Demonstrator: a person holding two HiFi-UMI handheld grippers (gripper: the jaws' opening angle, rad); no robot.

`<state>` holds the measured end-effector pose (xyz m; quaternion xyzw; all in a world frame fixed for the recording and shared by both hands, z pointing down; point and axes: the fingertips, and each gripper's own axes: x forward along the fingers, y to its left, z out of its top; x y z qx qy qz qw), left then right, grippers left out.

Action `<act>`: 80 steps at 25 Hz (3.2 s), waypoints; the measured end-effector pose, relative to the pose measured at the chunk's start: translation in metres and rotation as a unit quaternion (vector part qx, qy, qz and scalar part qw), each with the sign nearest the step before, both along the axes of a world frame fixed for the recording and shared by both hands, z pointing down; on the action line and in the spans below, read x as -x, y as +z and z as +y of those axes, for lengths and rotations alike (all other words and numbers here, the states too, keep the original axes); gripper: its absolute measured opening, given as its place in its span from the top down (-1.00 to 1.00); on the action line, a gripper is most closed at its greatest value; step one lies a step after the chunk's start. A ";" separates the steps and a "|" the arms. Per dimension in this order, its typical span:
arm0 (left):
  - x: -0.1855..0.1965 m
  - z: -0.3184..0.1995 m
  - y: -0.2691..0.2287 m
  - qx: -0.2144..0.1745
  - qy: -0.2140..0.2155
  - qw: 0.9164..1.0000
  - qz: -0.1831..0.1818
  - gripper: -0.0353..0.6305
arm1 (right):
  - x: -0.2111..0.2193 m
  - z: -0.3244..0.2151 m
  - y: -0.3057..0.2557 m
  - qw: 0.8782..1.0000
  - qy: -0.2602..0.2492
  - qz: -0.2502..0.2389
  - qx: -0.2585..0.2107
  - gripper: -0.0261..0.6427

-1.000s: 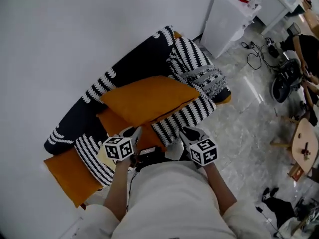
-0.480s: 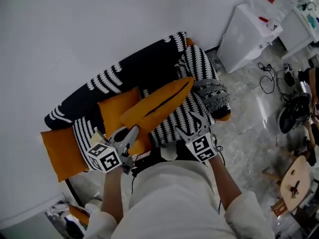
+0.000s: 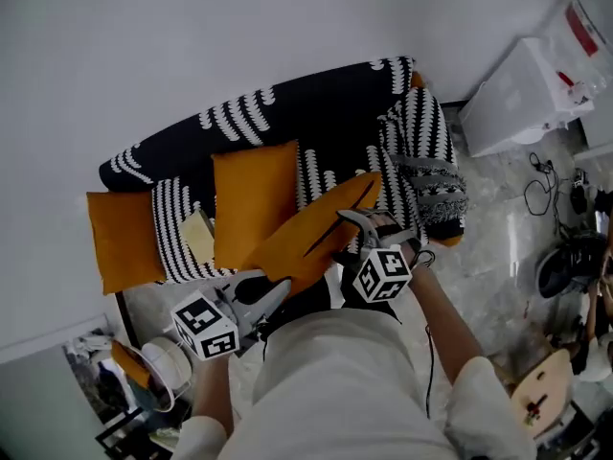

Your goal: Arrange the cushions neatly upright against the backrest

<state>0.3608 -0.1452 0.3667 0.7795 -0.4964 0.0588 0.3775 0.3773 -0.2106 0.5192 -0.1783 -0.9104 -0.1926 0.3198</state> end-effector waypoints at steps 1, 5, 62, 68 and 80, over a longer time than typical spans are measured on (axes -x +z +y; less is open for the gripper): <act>-0.003 0.006 -0.001 -0.001 0.012 1.000 -0.005 0.79 | 0.002 0.010 0.002 1.000 -0.028 0.008 0.004 -0.17; -0.004 0.020 -0.008 -0.013 0.038 0.999 -0.034 0.79 | 0.007 0.046 0.003 0.995 -0.073 0.041 0.051 0.02; 0.430 0.118 0.509 0.358 -0.286 0.888 -0.033 -0.30 | 0.210 -0.279 0.119 0.938 0.087 0.255 -0.220 0.60; 0.415 0.114 0.535 0.328 -0.313 0.889 0.060 -0.21 | 0.207 -0.280 0.120 0.935 0.073 0.259 -0.231 0.59; 0.392 0.111 0.440 0.307 -0.306 0.901 -0.032 0.85 | 0.197 -0.264 0.110 0.934 0.070 0.268 -0.226 0.62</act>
